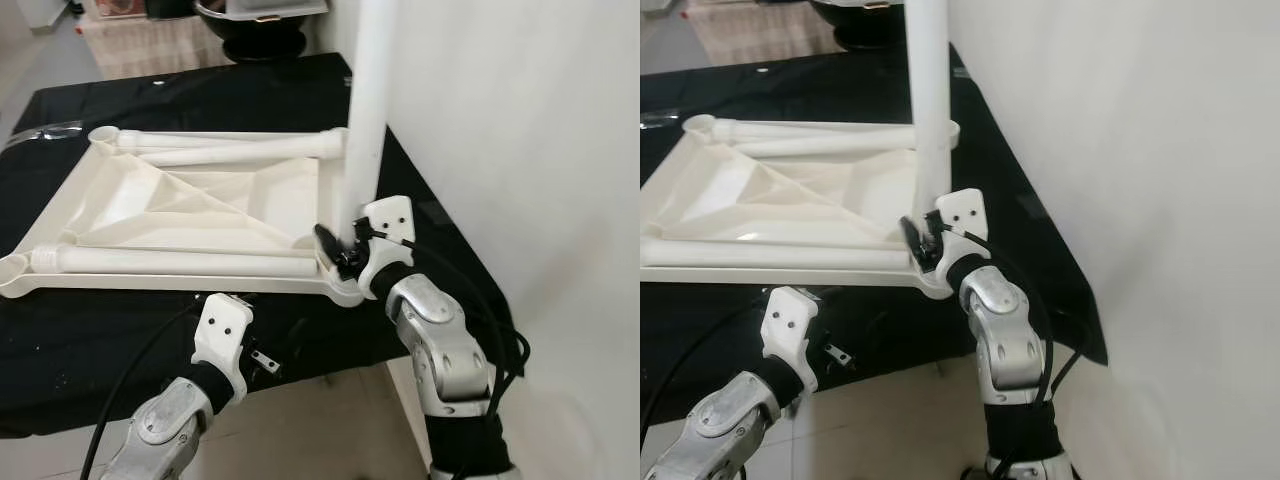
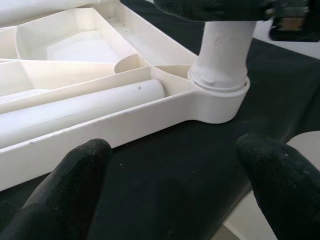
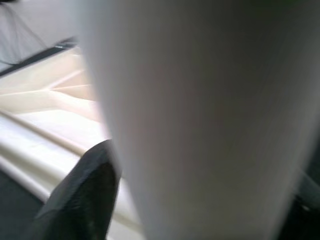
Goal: Building children table
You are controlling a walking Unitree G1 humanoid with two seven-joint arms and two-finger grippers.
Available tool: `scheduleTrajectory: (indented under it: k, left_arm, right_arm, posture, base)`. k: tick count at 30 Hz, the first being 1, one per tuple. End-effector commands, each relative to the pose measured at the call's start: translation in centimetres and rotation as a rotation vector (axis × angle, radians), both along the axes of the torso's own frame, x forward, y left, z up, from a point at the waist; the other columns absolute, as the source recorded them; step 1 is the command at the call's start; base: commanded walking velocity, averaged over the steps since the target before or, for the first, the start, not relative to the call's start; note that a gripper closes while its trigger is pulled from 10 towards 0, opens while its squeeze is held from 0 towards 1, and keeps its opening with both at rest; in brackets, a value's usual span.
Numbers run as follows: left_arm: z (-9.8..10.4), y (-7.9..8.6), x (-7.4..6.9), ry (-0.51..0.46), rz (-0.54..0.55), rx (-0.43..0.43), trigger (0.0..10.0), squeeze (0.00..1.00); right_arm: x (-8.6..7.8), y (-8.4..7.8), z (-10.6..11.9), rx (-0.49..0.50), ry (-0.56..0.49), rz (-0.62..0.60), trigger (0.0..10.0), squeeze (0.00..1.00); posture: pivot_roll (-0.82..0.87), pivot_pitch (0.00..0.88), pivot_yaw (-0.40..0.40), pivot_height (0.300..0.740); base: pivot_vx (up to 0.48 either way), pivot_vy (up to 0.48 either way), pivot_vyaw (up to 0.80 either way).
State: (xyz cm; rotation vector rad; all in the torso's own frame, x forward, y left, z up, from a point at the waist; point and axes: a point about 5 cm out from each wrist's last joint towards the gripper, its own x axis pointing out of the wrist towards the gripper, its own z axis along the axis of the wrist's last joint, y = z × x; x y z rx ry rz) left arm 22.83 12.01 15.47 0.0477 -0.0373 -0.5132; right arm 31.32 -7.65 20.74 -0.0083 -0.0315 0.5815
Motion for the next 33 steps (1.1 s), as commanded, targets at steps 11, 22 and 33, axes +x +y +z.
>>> scheduleTrajectory:
  k: [11,22,33]
  left_arm:
    - [-0.5,-0.4,-1.2,0.025,-0.005,-0.010,10.0,0.00]
    - [-0.1,-0.2,-2.8,0.039,-0.009,-0.006,10.0,0.00]
    - [0.2,0.0,-4.0,0.053,-0.008,0.001,10.0,0.00]
  right_arm:
    - [1.6,-2.6,3.4,-0.125,-0.128,0.664,10.0,0.00]
    - [4.2,-3.2,4.8,-0.127,-0.103,0.724,5.0,0.00]
    - [5.2,-4.5,5.0,-0.122,-0.100,0.773,0.0,0.00]
  posture:
    - [0.06,0.190,-0.032,0.740]
    - [0.12,0.278,-0.023,0.740]
    - [0.13,0.304,-0.012,0.740]
  base:
    - [0.000,0.000,0.00]
    - [0.000,0.000,0.00]
    - [0.000,0.000,0.00]
